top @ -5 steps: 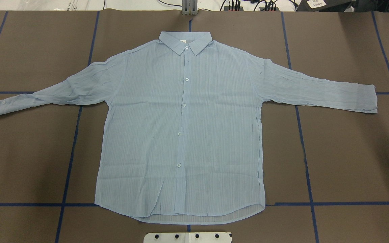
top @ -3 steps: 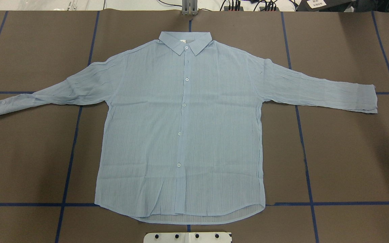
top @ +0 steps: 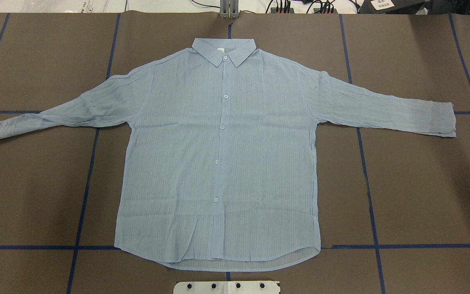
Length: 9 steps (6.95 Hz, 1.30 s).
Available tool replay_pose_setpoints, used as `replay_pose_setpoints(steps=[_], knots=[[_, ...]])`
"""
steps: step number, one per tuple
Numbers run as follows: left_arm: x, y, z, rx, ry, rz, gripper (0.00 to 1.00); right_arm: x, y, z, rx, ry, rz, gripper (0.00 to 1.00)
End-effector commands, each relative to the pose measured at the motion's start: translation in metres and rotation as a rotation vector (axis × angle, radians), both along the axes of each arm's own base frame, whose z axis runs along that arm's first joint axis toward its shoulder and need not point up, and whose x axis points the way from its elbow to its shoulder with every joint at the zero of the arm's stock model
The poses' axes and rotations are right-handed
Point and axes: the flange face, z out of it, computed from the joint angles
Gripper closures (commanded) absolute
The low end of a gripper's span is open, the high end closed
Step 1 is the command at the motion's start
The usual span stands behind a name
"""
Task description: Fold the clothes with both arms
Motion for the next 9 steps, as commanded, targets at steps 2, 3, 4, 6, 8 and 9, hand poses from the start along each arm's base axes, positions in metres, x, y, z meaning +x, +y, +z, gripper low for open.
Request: replay_pose_setpoints(steps=[2,3,4,6,8,9], knots=[[0.000,0.003,-0.001,0.004,0.001,0.002,0.00,-0.006,-0.014,0.002,0.063,-0.014,-0.009,0.00],[0.000,0.002,-0.002,0.008,-0.001,0.002,0.00,-0.006,-0.013,0.015,0.109,-0.020,-0.008,0.00],[0.000,0.002,-0.003,0.007,0.000,0.000,0.00,-0.006,-0.014,0.018,0.175,-0.028,-0.007,0.00],[0.000,0.002,-0.010,0.019,0.005,0.002,0.00,-0.010,-0.018,0.039,0.158,-0.027,-0.007,0.00],[0.001,-0.001,-0.013,0.026,0.004,0.003,0.00,-0.035,-0.064,0.044,0.124,-0.045,0.033,0.00],[0.001,-0.001,-0.014,0.028,0.005,0.004,0.00,-0.073,-0.083,0.033,0.069,-0.057,0.045,0.00]])
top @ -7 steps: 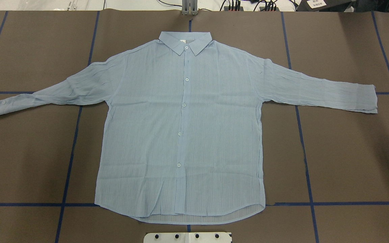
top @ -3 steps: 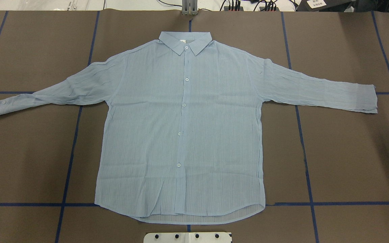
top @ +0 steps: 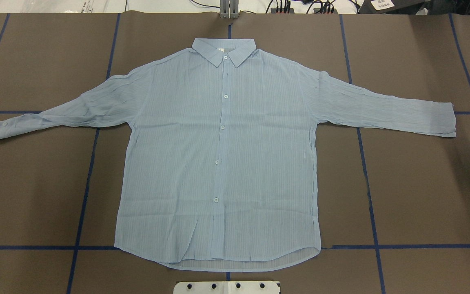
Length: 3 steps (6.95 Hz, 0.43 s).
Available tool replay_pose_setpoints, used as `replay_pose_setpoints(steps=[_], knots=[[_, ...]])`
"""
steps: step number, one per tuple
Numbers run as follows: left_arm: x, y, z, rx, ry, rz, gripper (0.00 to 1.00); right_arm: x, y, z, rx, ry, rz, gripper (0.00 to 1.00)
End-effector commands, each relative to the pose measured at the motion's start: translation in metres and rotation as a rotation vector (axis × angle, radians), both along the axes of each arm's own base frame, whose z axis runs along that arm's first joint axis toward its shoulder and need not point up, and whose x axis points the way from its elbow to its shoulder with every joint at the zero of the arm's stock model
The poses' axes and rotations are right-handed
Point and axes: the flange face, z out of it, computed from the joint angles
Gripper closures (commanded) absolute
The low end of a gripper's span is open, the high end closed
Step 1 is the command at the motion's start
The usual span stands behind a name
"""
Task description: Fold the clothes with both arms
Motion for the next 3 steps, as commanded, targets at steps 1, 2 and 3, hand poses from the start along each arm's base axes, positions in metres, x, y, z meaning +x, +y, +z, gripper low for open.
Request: replay_pose_setpoints(steps=[1,2,3], knots=[[0.000,-0.001,-0.002,0.004,0.002,0.002,0.00,-0.048,-0.037,0.003,-0.088,-0.013,0.009,0.02],[0.000,0.000,0.000,0.001,0.000,0.001,0.00,-0.053,-0.043,0.013,-0.116,-0.011,0.011,0.07],[0.000,0.000,0.000,0.002,0.000,0.001,0.00,-0.056,-0.051,0.023,-0.165,-0.023,0.021,0.08]])
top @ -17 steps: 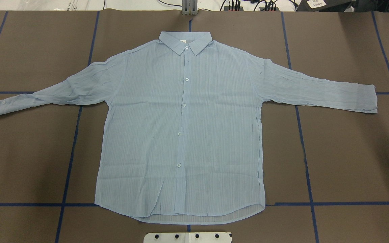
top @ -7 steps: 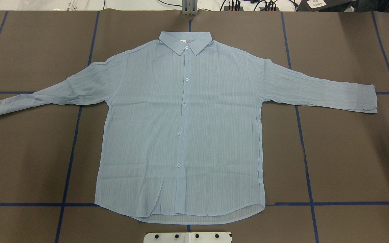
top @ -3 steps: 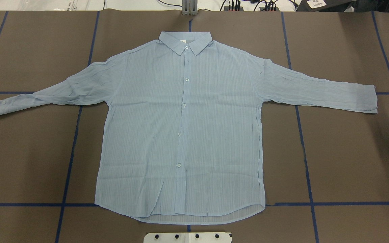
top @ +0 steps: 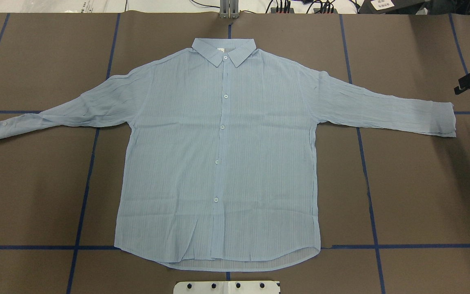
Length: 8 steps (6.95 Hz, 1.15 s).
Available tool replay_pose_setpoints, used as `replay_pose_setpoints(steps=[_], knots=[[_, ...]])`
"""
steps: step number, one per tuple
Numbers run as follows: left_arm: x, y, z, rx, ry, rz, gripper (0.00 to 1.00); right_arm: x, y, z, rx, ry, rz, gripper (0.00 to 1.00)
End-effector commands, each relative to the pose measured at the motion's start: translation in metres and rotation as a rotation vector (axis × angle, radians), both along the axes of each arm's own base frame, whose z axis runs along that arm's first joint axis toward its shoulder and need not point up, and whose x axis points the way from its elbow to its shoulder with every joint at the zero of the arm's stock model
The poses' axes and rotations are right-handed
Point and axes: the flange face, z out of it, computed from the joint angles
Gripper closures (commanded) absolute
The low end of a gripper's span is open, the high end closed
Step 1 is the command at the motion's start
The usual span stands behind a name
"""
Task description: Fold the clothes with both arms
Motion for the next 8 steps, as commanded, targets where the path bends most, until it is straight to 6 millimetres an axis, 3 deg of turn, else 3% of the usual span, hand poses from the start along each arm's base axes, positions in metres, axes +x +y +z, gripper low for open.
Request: replay_pose_setpoints(steps=[1,3,8], knots=[[0.000,0.000,0.000,0.000,0.000,0.000,0.00,-0.011,-0.011,0.014,-0.099,-0.051,0.008,0.10],[0.000,0.000,0.000,0.001,0.000,0.002,0.00,-0.022,-0.026,0.018,-0.162,-0.068,0.024,0.11],[0.001,0.000,0.001,0.001,0.000,0.004,0.00,-0.047,-0.018,0.046,-0.213,-0.042,-0.015,0.12]])
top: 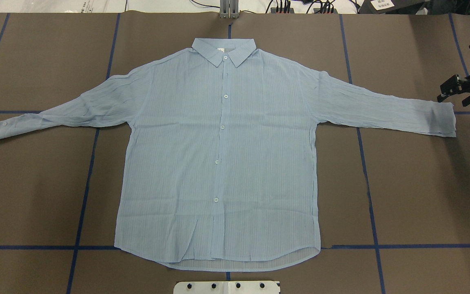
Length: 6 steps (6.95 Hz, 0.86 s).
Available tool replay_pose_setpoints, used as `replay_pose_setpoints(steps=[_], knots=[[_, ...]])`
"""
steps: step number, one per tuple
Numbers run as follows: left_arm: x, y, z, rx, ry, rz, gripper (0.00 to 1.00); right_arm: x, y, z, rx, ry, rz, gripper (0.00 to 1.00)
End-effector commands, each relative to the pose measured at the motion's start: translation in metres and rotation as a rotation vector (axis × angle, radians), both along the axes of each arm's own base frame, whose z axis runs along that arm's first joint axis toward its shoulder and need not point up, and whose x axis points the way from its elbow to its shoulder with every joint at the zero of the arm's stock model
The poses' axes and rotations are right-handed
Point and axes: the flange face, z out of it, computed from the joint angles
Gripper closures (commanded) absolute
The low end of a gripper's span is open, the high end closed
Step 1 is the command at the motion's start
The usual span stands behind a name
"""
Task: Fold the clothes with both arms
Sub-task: 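Lower the right gripper onto the sleeve cuff nearest it and grasp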
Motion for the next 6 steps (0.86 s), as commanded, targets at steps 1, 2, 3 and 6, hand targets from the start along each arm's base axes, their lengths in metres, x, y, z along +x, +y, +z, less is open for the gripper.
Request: replay_pose_setpoints(steps=[1,2,3,6], knots=[[0.0001,-0.0003,0.0033,-0.003,-0.001,0.003,0.00,-0.0094,0.0047,0.0127,-0.024,0.011,-0.016,0.14],[0.0001,-0.0003,0.0033,-0.003,-0.001,0.003,0.00,-0.0148,0.0028,0.0147,-0.025,0.018,-0.023,0.17],[0.0001,-0.0003,0.0039,-0.002,-0.002,0.004,0.00,-0.0151,0.0014,0.0160,-0.029,0.022,-0.023,0.25],[0.0001,-0.0003,0.0039,-0.002,-0.002,0.004,0.00,-0.0172,-0.0038,0.0149,-0.034,0.019,-0.023,1.00]])
